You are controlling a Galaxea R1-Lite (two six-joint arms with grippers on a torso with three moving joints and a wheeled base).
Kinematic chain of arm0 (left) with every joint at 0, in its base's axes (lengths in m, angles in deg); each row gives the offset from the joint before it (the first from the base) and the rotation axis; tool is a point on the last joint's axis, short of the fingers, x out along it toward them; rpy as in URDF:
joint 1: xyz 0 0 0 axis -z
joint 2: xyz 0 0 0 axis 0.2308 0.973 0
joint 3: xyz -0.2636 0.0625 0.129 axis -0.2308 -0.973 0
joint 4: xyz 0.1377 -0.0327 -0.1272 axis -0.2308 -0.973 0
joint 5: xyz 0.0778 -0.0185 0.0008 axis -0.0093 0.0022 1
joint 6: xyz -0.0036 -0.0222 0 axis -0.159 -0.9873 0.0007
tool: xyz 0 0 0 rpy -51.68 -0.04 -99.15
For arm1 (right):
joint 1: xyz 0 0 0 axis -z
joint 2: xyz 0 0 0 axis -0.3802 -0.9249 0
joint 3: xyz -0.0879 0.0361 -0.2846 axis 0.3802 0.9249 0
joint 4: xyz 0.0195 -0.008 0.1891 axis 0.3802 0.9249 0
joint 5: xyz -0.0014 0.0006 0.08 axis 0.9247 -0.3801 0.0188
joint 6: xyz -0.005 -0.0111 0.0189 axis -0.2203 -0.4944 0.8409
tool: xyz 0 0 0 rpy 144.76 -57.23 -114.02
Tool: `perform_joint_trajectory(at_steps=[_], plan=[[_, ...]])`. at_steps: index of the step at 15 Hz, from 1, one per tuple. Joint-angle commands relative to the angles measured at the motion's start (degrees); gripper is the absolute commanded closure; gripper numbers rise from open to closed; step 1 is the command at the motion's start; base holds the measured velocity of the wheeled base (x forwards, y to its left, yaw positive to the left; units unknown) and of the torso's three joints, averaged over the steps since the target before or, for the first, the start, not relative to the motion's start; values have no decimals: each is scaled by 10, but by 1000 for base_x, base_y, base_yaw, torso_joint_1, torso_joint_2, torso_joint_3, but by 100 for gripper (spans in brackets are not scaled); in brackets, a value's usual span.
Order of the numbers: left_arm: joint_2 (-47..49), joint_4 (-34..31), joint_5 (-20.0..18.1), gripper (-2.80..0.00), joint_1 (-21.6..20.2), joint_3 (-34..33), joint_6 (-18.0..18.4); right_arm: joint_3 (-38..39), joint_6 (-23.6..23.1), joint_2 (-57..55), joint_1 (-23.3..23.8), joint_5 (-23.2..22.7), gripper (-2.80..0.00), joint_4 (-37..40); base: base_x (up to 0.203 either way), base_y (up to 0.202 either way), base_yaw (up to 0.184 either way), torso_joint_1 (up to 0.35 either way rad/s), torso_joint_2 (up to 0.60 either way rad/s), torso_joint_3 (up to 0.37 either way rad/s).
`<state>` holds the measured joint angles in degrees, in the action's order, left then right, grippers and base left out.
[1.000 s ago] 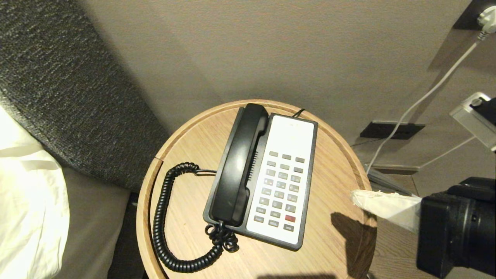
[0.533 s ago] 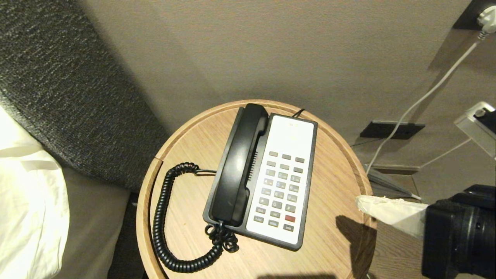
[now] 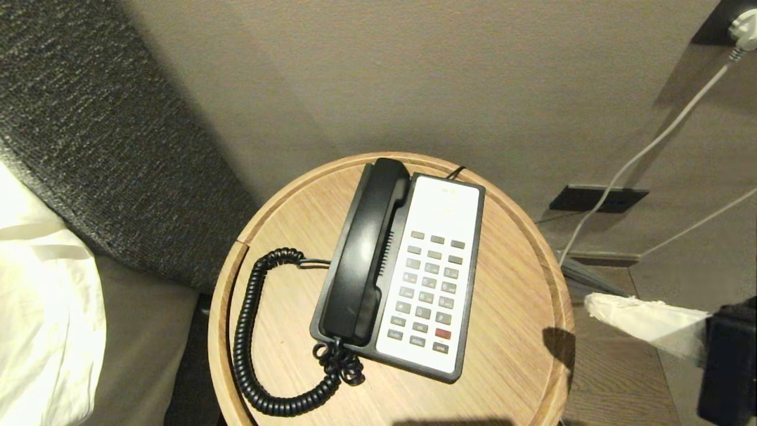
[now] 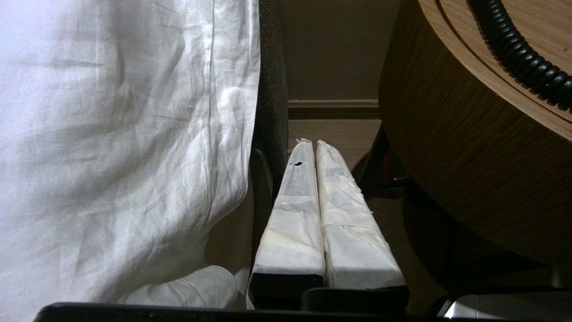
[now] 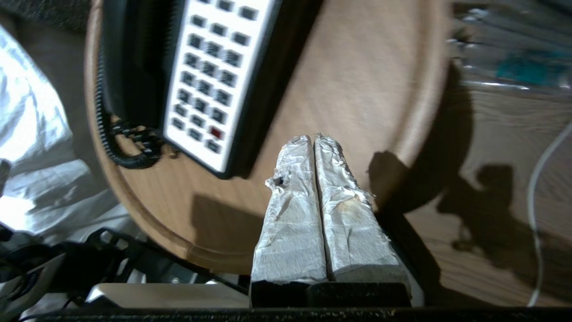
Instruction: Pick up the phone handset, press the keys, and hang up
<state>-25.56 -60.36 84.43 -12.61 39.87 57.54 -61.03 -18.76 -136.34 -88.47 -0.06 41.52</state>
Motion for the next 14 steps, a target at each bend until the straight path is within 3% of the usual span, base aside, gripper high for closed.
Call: perform_joint_trajectory(at_steps=[1, 3, 4, 6, 9, 11, 14], plan=[[1, 0, 0, 0, 0, -23, 0, 31, 1, 72, 40, 11, 0, 4, 0, 0, 0, 0, 0, 0], [1, 0, 0, 0, 0, -23, 0, 46, 0, 115, 171, 6, 0, 13, 0, 0, 0, 0, 0, 0], [1, 0, 0, 0, 0, -23, 0, 54, -3, 144, 252, -19, 0, 21, 0, 0, 0, 0, 0, 0], [1, 0, 0, 0, -1, -23, 0, 85, -33, 221, 410, -112, 0, 38, 0, 0, 0, 0, 0, 0], [1, 0, 0, 0, 0, -23, 0, 148, -99, 357, 589, -247, 0, 54, 0, 0, 0, 0, 0, 0], [1, 0, 0, 0, 0, -23, 0, 196, -143, 431, 666, -311, 0, 57, 0, 0, 0, 0, 0, 0], [1, 0, 0, 0, 0, -23, 0, 290, -243, 519, 683, -340, 0, 48, 0, 0, 0, 0, 0, 0]])
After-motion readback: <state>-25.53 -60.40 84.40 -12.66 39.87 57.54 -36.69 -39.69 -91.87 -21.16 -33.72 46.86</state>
